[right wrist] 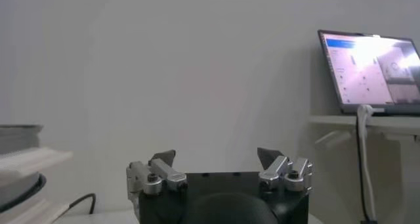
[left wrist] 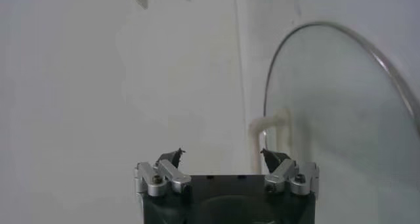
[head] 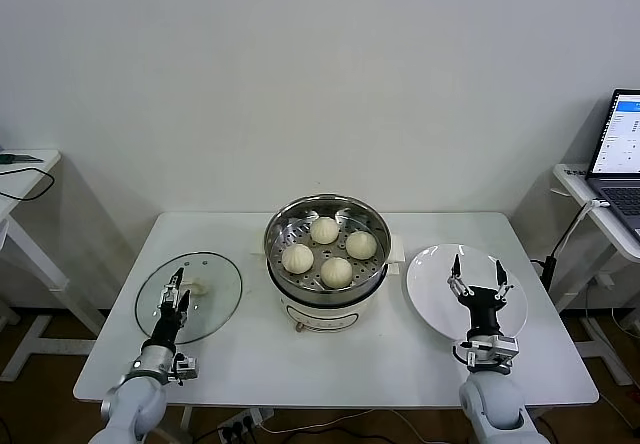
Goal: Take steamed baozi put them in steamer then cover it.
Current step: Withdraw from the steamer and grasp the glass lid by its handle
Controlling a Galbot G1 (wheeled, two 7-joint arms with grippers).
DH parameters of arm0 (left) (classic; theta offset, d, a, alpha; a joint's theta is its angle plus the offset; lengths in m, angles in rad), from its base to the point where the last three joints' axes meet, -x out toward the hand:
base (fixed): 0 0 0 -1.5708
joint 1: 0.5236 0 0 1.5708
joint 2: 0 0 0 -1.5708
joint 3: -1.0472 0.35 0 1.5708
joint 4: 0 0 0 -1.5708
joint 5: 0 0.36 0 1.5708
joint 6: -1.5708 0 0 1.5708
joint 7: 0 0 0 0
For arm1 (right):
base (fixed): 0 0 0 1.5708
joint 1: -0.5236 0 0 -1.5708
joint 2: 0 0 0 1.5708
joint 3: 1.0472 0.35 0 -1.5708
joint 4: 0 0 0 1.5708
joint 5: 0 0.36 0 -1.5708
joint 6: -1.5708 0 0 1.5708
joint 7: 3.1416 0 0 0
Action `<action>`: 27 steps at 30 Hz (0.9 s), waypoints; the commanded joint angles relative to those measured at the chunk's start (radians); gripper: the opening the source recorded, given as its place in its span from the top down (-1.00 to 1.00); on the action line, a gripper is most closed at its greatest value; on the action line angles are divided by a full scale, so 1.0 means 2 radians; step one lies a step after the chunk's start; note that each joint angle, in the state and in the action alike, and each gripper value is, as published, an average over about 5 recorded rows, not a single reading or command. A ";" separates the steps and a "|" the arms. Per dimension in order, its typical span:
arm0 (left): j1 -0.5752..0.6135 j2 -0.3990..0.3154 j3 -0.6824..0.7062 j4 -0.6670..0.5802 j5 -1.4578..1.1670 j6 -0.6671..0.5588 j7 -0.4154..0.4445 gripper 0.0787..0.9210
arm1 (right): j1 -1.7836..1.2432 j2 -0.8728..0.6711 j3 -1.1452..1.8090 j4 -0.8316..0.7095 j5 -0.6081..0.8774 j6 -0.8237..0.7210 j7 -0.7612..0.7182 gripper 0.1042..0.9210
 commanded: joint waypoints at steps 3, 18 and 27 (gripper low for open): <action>-0.027 -0.013 0.003 0.024 -0.017 0.006 -0.003 -0.77 | -0.020 0.018 0.010 -0.001 -0.014 0.006 -0.002 -0.76; -0.054 -0.021 0.012 0.055 -0.013 0.013 -0.004 -0.77 | -0.022 0.020 0.012 -0.004 -0.017 0.013 -0.009 -0.76; -0.060 -0.021 0.011 0.064 -0.012 0.017 0.000 -0.75 | -0.022 0.022 0.011 -0.005 -0.021 0.015 -0.009 -0.76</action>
